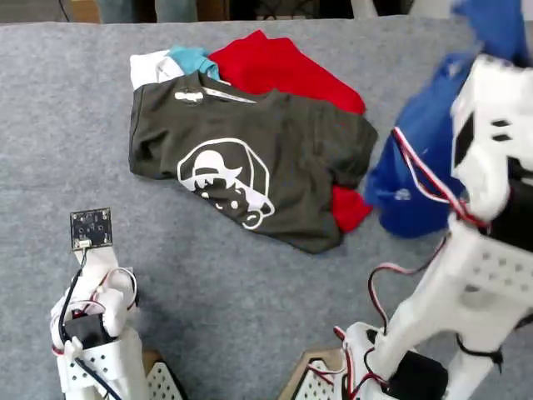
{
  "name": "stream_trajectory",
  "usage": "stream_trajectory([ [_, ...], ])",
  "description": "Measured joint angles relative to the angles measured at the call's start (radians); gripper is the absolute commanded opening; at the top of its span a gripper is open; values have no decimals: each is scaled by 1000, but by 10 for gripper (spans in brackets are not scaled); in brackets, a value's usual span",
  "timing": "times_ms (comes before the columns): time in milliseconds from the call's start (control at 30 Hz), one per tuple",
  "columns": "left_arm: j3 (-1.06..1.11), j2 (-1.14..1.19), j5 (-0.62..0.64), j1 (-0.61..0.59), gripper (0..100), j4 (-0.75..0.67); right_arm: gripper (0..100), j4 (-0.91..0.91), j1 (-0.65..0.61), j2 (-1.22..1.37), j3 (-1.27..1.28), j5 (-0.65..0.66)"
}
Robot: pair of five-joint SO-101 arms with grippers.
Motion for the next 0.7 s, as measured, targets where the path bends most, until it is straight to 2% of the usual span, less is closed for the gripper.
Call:
stream_trajectory([
  [100,-17,0,-3,-29,266,9,15,52,11,0,219,0],
  [200,-77,-2,18,-51,256,49,15,-5,38,0,479,0],
  [267,-141,-2,12,-43,249,78,15,-112,48,0,663,0],
  [367,-262,-2,-2,9,221,114,15,-338,66,0,948,-2],
  [533,-493,8,-6,112,198,120,15,-824,91,0,1373,-3],
  [633,-594,83,-3,160,199,120,15,-1129,98,-5,1551,-3],
  [700,-647,175,44,175,200,118,15,-1283,98,-8,1614,-3],
])
